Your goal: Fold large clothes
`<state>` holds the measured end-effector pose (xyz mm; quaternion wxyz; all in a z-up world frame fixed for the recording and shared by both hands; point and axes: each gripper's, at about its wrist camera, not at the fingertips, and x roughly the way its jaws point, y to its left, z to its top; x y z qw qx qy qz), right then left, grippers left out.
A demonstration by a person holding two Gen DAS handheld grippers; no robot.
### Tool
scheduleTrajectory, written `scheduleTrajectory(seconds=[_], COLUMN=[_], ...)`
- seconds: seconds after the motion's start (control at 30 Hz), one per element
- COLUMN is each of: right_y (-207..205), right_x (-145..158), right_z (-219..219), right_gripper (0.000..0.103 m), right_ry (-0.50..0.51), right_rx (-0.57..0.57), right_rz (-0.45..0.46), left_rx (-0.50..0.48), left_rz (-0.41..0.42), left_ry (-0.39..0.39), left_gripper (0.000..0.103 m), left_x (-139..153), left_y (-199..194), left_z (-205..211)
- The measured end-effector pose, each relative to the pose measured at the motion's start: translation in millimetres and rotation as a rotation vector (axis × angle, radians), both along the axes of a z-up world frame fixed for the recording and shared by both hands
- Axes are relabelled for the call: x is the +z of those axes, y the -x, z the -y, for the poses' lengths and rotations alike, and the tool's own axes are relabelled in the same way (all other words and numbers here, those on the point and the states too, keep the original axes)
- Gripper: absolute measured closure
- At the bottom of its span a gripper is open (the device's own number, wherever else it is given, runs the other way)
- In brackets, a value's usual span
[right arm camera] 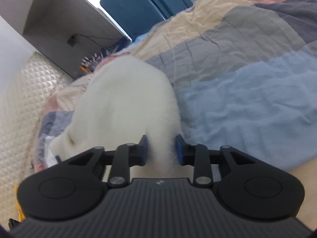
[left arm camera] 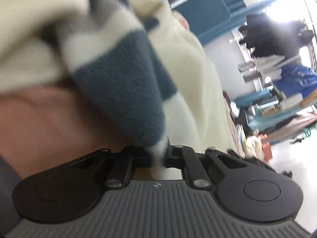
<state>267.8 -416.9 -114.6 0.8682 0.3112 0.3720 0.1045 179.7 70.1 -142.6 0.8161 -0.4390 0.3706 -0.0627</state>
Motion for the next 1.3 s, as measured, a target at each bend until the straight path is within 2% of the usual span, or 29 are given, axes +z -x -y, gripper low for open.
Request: scheduleTrajectory(seconds=[0.13,0.2,0.27,0.37,0.47,0.53,0.6,0.77,0.8,0.87,0.93,0.97,1.0,1.07,1.17,1.3], right_y=[17.3,26.6,39.9,59.8,82.4,89.9,88.9,70.8,69.4,65.8,68.9,73.1,75.5,80.1,86.1,91.8], right_x=[19.1,26.8,35.1,42.4,46.1,45.8,39.9,9.9,6.5,4.0,10.0,13.1,15.4,20.3,26.9,27.7], right_z=[-13.9,-25.3,-41.0,-62.2,-82.1,-98.6,-114.0,-127.6,-128.2,-124.7,-124.5,-124.6,-124.1,-123.4,-122.1,-116.7], right_gripper=[0.077,0.077,0.078,0.079,0.079,0.079,0.079,0.075,0.074,0.073,0.071,0.068,0.065,0.046,0.034,0.03], right_ry=[-0.009,-0.021,-0.036,-0.065,-0.123,-0.126,-0.079,0.073,0.084,0.041,0.019,0.022,0.026,0.03,0.03,0.071], right_rx=[0.032,0.055,0.1,0.169,0.242,0.304,0.343,0.341,0.337,0.324,0.324,0.322,0.322,0.324,0.324,0.285], right_rz=[0.047,0.058,0.073,0.092,0.126,0.128,0.102,-0.002,-0.011,-0.029,-0.016,-0.007,-0.001,0.003,0.018,-0.011], left_rx=[0.081,0.111,0.157,0.232,0.297,0.32,0.321,0.261,0.251,0.251,0.251,0.255,0.261,0.265,0.24,0.212], left_rz=[0.043,0.069,0.098,0.124,0.114,0.085,0.051,-0.02,-0.025,-0.028,-0.034,-0.034,-0.031,-0.019,0.003,-0.023], left_ry=[0.011,-0.007,-0.027,-0.003,-0.035,-0.056,-0.089,-0.195,-0.205,-0.2,-0.184,-0.167,-0.149,-0.12,-0.115,-0.177], left_gripper=[0.095,0.096,0.096,0.096,0.096,0.096,0.096,0.095,0.095,0.094,0.088,0.081,0.068,0.053,0.044,0.034], left_x=[20.9,33.7,46.0,56.8,58.3,52.6,45.6,27.0,24.2,23.5,23.5,22.4,23.7,27.1,36.5,39.6], left_y=[15.1,24.5,30.4,37.4,35.0,28.7,25.0,7.3,7.6,7.3,10.8,12.6,17.0,27.8,48.4,68.9], left_z=[-31.5,-47.3,-65.0,-101.9,-128.7,-139.6,-143.2,-135.9,-136.1,-136.1,-136.3,-136.8,-136.4,-134.0,-118.8,-91.8])
